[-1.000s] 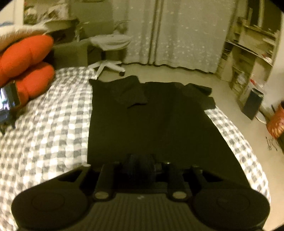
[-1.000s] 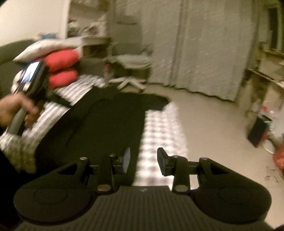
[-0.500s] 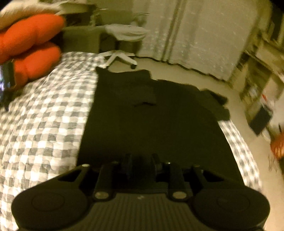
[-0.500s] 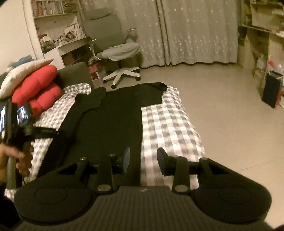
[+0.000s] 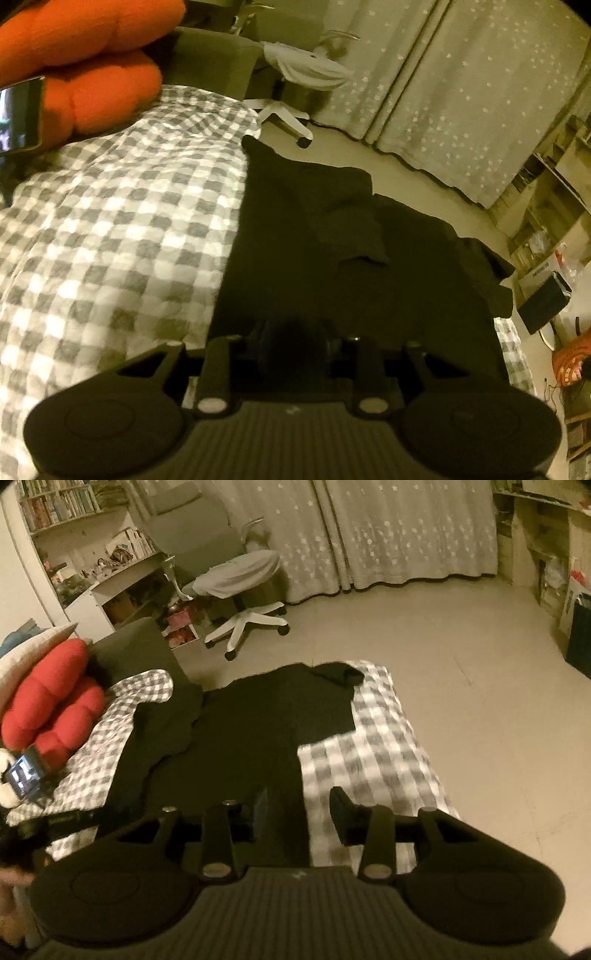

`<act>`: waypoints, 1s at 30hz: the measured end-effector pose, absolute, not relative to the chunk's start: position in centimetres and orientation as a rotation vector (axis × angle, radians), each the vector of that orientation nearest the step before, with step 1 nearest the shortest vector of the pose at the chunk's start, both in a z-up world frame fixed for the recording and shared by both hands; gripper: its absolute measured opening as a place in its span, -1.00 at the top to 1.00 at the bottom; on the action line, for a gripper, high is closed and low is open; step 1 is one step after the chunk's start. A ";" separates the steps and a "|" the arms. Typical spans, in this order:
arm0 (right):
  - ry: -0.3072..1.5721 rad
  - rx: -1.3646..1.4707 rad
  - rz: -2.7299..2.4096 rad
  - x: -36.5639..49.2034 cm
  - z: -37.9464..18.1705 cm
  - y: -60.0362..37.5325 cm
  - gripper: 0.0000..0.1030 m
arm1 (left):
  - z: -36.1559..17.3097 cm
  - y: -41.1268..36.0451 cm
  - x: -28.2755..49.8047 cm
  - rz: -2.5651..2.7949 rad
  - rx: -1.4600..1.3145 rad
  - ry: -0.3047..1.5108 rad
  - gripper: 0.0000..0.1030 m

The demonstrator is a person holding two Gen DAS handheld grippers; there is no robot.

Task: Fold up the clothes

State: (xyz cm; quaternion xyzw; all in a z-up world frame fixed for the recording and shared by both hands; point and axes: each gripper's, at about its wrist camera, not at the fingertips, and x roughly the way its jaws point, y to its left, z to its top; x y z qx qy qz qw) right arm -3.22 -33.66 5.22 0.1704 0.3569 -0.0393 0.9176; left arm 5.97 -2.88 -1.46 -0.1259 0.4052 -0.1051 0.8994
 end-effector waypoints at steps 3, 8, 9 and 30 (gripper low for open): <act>0.734 0.335 -0.116 -0.6 4.8 -34.2 0.20 | -1.5 -3.4 6.6 -0.235 -0.291 0.834 0.45; 0.738 0.293 -0.148 2.3 2.8 -34.6 0.20 | -1.5 -4.3 7.5 -0.244 -0.299 0.815 0.45; 0.744 0.301 -0.146 2.7 2.4 -34.7 0.20 | -1.6 -4.4 7.8 -0.238 -0.292 0.814 0.45; 0.696 0.316 -0.219 11.6 0.4 -37.4 0.04 | -3.4 -4.4 10.7 -0.264 -0.244 0.805 0.46</act>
